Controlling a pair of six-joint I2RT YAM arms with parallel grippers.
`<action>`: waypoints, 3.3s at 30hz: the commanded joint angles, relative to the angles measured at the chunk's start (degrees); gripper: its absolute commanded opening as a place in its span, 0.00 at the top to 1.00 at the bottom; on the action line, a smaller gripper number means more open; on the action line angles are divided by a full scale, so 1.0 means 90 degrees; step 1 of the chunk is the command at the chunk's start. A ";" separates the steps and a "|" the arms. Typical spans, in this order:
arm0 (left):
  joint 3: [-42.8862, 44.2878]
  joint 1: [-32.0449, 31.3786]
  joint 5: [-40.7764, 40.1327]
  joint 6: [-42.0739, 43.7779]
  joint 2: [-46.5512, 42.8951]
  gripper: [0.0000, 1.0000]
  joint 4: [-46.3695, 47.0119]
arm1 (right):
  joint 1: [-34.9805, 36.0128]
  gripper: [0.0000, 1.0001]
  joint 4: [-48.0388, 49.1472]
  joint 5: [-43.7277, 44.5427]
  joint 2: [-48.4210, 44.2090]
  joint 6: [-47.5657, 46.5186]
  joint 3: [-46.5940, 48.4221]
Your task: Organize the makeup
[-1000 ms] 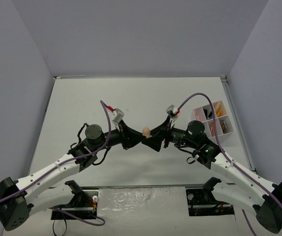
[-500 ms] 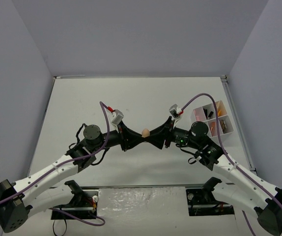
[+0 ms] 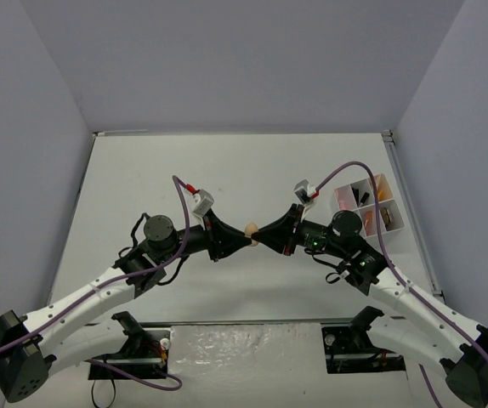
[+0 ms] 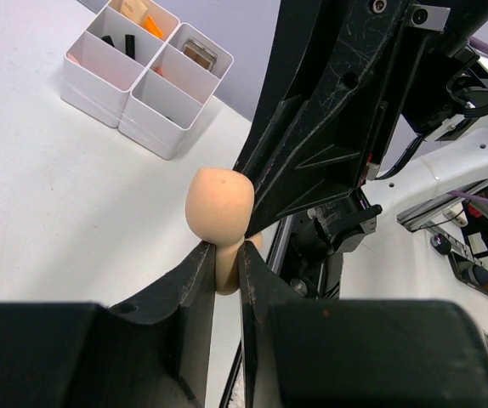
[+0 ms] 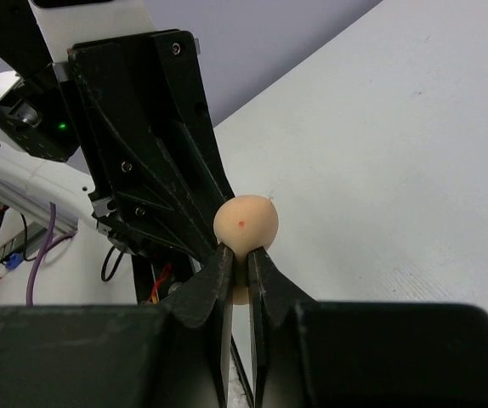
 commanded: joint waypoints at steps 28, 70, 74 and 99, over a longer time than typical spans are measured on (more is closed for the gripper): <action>0.2327 0.0269 -0.6376 0.0907 -0.1232 0.03 -0.6984 | -0.1387 1.00 -0.4530 0.5985 0.0875 -0.1922 0.1721; 0.1587 0.1675 -0.5746 0.1607 -0.2047 0.03 -0.6890 | -0.3159 0.97 -0.5521 0.6638 0.3651 -0.1555 0.2733; 0.1580 0.1685 -0.5737 0.1617 -0.2037 0.03 -0.6890 | -0.3175 0.93 -0.5585 0.6491 0.3802 -0.1582 0.2778; 0.1542 0.1918 -0.5590 0.1598 -0.2007 0.03 -0.6814 | -0.3185 0.31 -0.5645 0.5612 0.1591 -0.1649 0.2654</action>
